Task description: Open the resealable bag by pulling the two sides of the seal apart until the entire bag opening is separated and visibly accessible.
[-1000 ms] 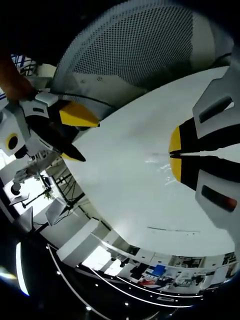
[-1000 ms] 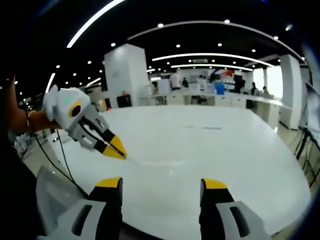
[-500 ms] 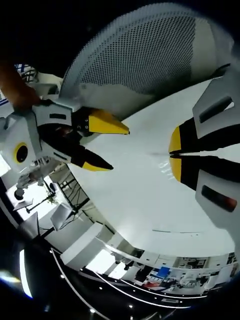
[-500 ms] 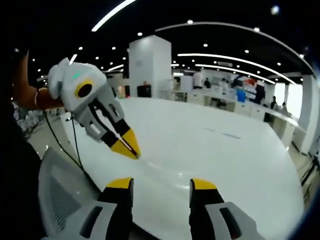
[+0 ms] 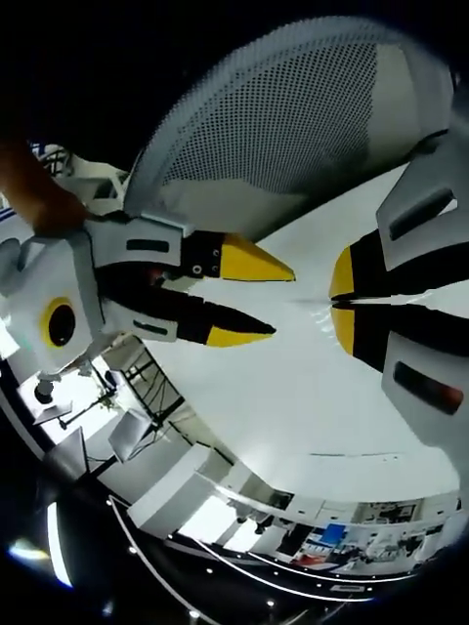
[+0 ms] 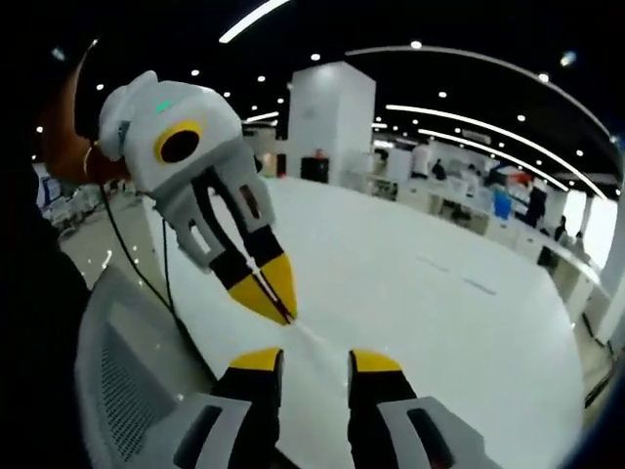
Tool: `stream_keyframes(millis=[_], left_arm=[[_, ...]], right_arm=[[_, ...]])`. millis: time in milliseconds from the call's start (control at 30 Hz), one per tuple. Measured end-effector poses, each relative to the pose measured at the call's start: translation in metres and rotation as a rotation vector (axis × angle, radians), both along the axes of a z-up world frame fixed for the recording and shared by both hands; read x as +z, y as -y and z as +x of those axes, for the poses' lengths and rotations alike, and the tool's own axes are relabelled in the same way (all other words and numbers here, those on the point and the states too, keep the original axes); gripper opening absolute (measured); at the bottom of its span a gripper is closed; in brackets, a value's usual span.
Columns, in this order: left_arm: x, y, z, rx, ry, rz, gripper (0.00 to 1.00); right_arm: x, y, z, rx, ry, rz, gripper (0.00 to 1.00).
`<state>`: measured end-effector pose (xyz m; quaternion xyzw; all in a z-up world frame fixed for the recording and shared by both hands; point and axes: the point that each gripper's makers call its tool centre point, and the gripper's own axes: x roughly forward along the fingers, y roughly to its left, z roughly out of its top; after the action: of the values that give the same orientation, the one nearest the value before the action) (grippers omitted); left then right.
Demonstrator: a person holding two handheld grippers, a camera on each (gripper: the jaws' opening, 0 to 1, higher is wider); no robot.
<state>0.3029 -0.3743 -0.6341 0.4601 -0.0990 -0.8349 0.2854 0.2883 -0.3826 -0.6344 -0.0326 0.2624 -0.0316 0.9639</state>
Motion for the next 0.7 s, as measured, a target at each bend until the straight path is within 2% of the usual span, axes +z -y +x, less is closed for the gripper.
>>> stream_keyframes(millis=[167,467,700], left_arm=[[0.001,-0.003,-0.003,-0.020,0.000,0.012,0.00],[-0.001,-0.008,-0.007,-0.030,-0.014,0.029,0.00],[0.000,-0.012,-0.007,-0.031,-0.024,0.041,0.00]], right_arm=[[-0.007,-0.006,0.004,0.054,-0.040,-0.041,0.10],[-0.009,-0.013,0.009,0.092,-0.052,-0.060,0.02],[-0.015,-0.018,0.009,0.164,-0.106,-0.123,0.01]])
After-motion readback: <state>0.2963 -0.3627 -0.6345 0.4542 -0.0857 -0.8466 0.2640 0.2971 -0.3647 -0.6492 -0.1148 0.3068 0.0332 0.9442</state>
